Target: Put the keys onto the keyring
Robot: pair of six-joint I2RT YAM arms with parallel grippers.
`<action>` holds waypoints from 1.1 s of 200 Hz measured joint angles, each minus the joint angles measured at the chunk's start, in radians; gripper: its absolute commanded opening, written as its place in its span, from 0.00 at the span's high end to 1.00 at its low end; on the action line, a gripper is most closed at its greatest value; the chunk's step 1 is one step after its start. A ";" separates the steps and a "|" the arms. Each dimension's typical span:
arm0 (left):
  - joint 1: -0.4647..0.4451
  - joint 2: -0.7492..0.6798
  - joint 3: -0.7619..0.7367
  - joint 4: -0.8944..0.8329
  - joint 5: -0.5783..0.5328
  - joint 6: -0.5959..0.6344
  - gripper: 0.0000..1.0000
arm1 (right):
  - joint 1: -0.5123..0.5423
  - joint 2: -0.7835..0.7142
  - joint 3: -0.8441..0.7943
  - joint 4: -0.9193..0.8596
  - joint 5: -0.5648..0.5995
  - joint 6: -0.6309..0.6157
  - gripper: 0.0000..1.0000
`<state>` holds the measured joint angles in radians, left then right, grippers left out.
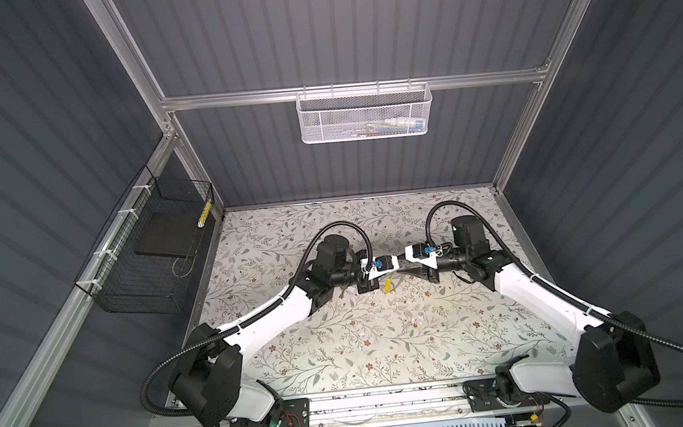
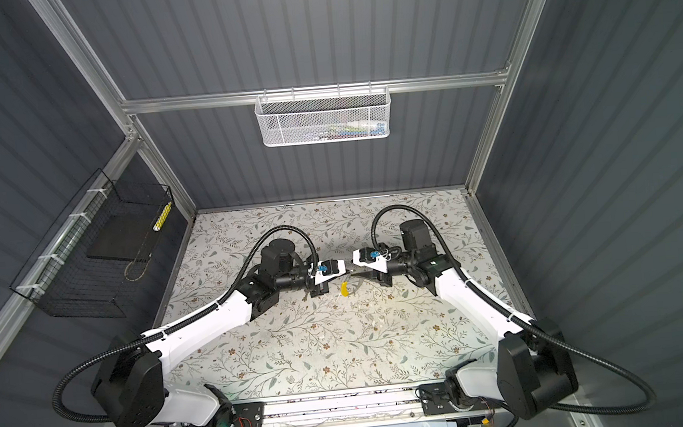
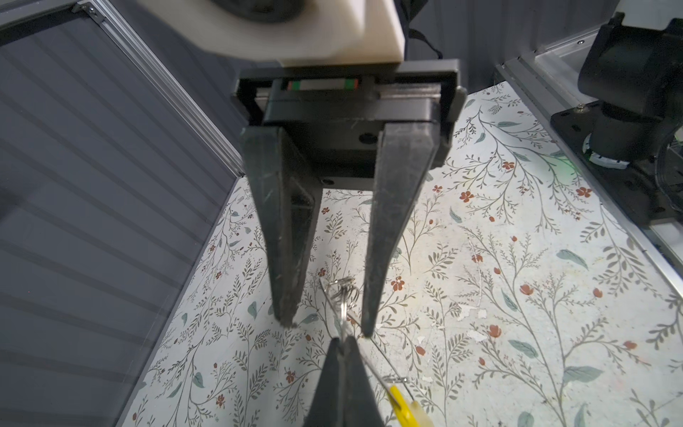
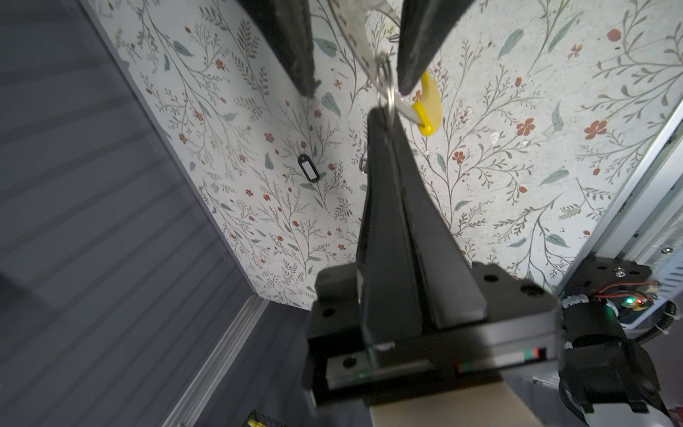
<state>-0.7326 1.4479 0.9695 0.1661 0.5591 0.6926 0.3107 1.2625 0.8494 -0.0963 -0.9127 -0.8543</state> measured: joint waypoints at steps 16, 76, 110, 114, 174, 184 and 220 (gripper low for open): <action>0.001 -0.002 -0.001 0.007 0.019 -0.021 1.00 | -0.027 -0.043 -0.038 0.014 -0.004 0.017 0.59; 0.011 -0.006 -0.027 0.063 0.076 -0.097 1.00 | -0.040 -0.150 -0.144 0.127 -0.040 0.125 0.70; 0.014 -0.006 -0.047 0.120 0.108 -0.127 1.00 | -0.040 -0.166 -0.188 0.219 -0.066 0.213 0.73; 0.014 -0.006 -0.050 0.127 0.111 -0.129 1.00 | -0.040 -0.166 -0.190 0.230 -0.068 0.223 0.73; 0.014 -0.006 -0.069 0.193 0.153 -0.143 1.00 | -0.034 -0.155 -0.195 0.348 -0.104 0.320 0.77; 0.014 -0.006 -0.069 0.198 0.154 -0.145 1.00 | -0.032 -0.153 -0.195 0.356 -0.108 0.328 0.77; 0.014 -0.006 -0.071 0.217 0.161 -0.146 1.00 | -0.026 -0.122 -0.195 0.369 -0.117 0.335 0.82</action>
<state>-0.7185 1.4422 0.8989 0.3832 0.7200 0.5465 0.2844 1.1404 0.6544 0.2726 -1.0294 -0.5190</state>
